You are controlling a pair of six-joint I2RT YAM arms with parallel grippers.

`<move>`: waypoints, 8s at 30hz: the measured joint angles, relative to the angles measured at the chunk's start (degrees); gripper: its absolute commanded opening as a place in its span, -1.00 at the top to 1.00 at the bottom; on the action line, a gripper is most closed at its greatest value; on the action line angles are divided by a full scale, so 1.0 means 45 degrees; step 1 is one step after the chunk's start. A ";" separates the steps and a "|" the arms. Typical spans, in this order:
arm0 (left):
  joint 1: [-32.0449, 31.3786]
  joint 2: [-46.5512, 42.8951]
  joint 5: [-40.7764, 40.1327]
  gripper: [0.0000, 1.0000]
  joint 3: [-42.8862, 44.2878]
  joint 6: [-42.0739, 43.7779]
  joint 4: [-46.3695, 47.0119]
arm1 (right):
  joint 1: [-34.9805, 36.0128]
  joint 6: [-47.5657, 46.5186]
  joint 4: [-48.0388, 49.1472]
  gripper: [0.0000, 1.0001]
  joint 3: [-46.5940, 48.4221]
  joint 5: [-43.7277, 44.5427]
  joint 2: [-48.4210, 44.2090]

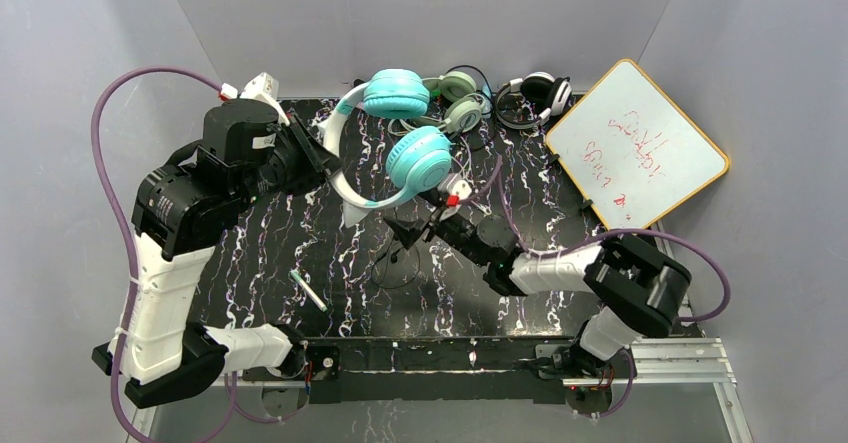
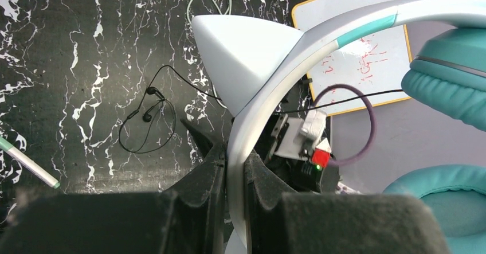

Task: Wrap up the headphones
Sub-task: Wrap the headphones cable around the headphones.

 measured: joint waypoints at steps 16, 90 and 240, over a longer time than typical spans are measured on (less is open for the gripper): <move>0.0000 -0.0058 0.0287 1.00 0.0787 -0.0141 -0.0243 | -0.0840 0.0408 0.0549 0.40 0.1710 -0.1603 0.2540; -0.1705 -0.1030 -0.0690 1.00 -1.1560 0.6086 0.7567 | 0.0729 0.3759 -2.0536 0.97 1.5591 0.8320 0.1253; -0.2603 -0.1909 -0.1103 1.00 -0.5935 0.4381 0.1413 | -0.3784 0.2118 -1.4173 0.97 0.2667 -0.4046 -1.0263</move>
